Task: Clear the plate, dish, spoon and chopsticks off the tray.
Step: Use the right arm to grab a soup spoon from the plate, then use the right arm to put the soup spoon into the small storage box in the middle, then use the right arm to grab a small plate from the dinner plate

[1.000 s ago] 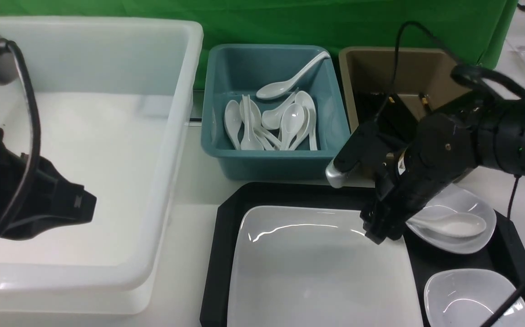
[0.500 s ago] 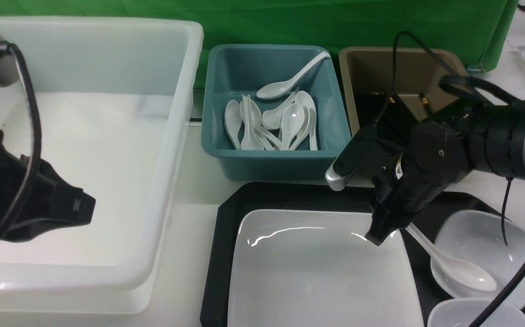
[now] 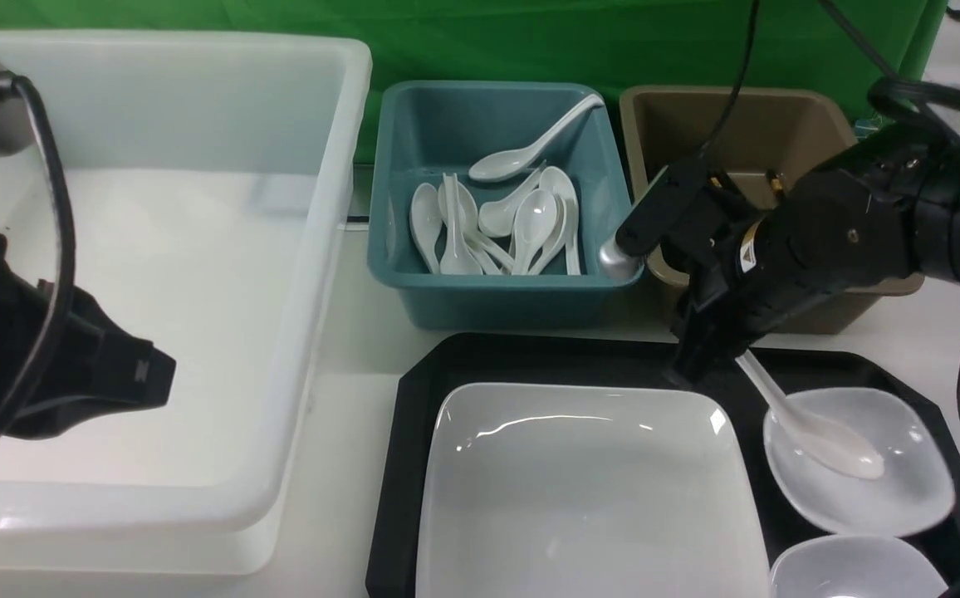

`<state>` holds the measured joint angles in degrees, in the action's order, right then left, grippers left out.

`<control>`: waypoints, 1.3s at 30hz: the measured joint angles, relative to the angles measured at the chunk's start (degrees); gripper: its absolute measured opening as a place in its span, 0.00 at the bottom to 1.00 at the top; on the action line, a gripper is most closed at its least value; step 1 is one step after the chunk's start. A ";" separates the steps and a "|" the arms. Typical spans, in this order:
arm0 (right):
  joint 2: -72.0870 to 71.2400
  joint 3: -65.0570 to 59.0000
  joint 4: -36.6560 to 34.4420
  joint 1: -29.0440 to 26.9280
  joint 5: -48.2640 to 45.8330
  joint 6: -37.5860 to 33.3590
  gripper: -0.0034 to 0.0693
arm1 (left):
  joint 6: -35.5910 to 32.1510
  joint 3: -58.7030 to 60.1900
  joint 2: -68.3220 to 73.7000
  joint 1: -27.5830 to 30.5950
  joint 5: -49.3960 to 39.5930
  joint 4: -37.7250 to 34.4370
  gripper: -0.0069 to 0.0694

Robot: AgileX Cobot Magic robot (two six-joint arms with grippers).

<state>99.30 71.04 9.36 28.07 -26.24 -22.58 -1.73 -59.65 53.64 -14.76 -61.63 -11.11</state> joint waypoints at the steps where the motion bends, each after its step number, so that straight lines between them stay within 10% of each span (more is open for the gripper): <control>1: -0.57 0.82 0.00 0.16 0.06 0.69 0.24 | 0.00 0.00 0.00 0.00 0.00 0.00 0.11; 21: 14.40 24.85 -1.85 1.99 38.92 17.57 0.26 | 0.00 0.00 0.00 0.00 0.90 0.00 0.11; 27: 16.03 25.27 -1.95 1.99 37.34 18.67 0.76 | 0.29 0.00 0.00 0.00 0.90 0.00 0.11; 31: 12.46 25.27 -1.95 1.93 26.64 18.67 0.82 | 0.39 0.00 0.00 0.00 1.26 0.00 0.11; 39: -3.66 25.76 -0.36 -1.59 -27.24 14.10 0.14 | 0.44 0.00 0.00 0.00 1.74 0.00 0.11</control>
<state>95.64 96.80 9.00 26.48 -53.48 -8.49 -1.29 -59.65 53.64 -14.76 -59.89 -11.11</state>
